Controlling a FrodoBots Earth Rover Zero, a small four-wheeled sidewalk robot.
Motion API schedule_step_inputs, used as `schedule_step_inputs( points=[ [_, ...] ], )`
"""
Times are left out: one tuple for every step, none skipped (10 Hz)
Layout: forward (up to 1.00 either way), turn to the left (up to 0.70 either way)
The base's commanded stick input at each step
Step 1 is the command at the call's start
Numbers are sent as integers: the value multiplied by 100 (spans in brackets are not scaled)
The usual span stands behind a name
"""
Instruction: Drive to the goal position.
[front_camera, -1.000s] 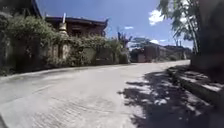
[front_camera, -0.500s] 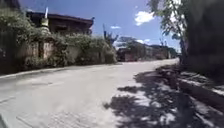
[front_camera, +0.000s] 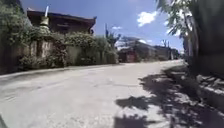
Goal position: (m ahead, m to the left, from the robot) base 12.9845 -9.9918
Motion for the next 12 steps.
schedule_step_inputs(
  points=[
    [100,0],
    [100,0],
    [100,0],
    [100,0],
    [100,0],
    [100,0],
    [100,0],
    [100,-40],
    [100,-40],
    [100,-40],
    [100,-40],
    [100,-40]
  ],
)
